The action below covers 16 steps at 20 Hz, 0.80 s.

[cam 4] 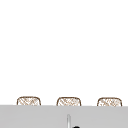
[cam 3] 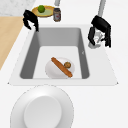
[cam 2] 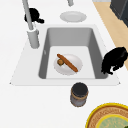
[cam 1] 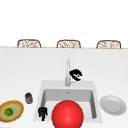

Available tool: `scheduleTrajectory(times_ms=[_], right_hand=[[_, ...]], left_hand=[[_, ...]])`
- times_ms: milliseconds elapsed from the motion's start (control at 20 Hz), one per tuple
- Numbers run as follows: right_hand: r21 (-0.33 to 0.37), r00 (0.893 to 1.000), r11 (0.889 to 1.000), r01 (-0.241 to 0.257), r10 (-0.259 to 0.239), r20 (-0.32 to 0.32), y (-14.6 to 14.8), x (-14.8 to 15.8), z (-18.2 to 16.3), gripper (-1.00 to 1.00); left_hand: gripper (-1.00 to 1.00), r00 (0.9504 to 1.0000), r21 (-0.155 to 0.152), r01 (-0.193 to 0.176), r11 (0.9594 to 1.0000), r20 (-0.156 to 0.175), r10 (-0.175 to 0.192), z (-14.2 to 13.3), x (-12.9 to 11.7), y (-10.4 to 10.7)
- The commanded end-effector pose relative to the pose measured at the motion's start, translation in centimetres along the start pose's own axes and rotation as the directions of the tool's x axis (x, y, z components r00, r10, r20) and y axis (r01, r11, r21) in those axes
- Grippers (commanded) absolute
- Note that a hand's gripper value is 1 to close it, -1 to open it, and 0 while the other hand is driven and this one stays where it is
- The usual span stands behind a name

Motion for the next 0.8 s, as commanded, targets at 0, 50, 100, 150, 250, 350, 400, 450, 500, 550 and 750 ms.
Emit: scheduleTrajectory(times_ms=[0,50,100,150,250,350,400,450,500,550,750], right_hand=[[0.080,0.993,0.995,0.059,-0.066,0.096,0.1,0.0,0.1,-1.00],[0.089,0.991,0.993,0.073,-0.083,0.109,0.1,-0.1,0.1,-1.00],[0.098,0.987,0.991,0.089,-0.101,0.122,0.0,-0.1,0.1,-1.00],[0.111,0.984,0.989,0.102,-0.117,0.137,0.0,-0.1,0.1,-1.00],[0.136,0.975,0.983,0.127,-0.149,0.165,0.0,-0.1,0.1,-1.00],[0.153,0.964,0.976,0.152,-0.181,0.194,-0.3,-0.4,0.1,-1.00],[0.156,0.962,0.975,0.158,-0.188,0.199,-1.0,-0.7,-0.5,-1.00],[0.117,0.962,0.985,0.126,-0.150,0.227,-0.7,-0.7,-0.5,-1.00],[0.122,0.979,0.986,0.113,-0.132,0.156,-0.1,-0.3,-0.1,-1.00],[0.125,0.977,0.985,0.116,-0.136,0.165,-0.1,-0.3,-0.1,-1.00],[0.139,0.964,0.977,0.164,-0.188,0.187,-1.7,-2.2,0.4,-1.00]], left_hand=[[0.00,1.0000,0.000,0.000,1.0000,0.000,0.000,0.0,0.0,0.0],[0.00,1.0000,0.000,0.000,1.0000,0.000,0.000,0.0,0.0,0.0],[0.00,1.0000,0.000,0.000,1.0000,0.000,0.000,0.0,0.0,0.0],[0.00,1.0000,0.000,0.000,1.0000,0.000,0.000,0.0,0.0,0.0],[0.00,1.0000,0.000,0.000,1.0000,0.000,0.000,0.0,0.0,0.0],[0.00,1.0000,0.000,0.000,1.0000,0.000,0.000,0.0,0.0,0.0],[0.00,1.0000,0.000,0.000,1.0000,0.000,0.000,0.0,0.0,0.0],[0.00,1.0000,0.000,0.000,1.0000,0.000,0.000,0.0,0.0,0.0],[0.00,1.0000,0.000,0.000,1.0000,0.000,0.000,0.0,0.0,0.0],[0.00,1.0000,0.000,0.000,1.0000,0.000,0.000,0.0,0.0,0.0],[0.00,1.0000,0.000,0.000,1.0000,0.000,0.000,0.0,0.0,0.0]])
